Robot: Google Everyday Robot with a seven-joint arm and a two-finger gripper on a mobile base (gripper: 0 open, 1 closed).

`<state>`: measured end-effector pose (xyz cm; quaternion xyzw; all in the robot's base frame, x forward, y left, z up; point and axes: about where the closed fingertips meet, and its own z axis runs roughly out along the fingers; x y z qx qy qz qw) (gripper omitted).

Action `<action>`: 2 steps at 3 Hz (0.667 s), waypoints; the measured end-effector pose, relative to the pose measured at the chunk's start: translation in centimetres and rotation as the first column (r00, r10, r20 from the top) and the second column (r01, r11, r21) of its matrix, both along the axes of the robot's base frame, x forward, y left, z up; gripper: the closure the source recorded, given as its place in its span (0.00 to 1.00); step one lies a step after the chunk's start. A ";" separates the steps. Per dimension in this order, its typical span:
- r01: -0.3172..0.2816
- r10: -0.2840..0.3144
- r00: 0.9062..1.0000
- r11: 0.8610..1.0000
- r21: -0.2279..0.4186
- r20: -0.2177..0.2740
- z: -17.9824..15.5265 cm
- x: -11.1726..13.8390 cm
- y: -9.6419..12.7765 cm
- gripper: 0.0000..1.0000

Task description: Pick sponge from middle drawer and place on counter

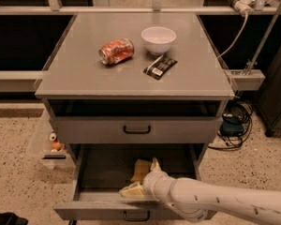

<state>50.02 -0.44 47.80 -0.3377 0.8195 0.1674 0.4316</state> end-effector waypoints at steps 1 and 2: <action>0.048 -0.048 0.999 0.998 -0.043 -0.013 -2.6 1.6 -0.9 0.00; 0.109 -0.111 0.994 0.985 -0.130 -0.013 -5.4 3.3 -3.1 0.00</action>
Offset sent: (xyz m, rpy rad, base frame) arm 0.0535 -0.0629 -0.0902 -0.2469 0.0325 -0.1927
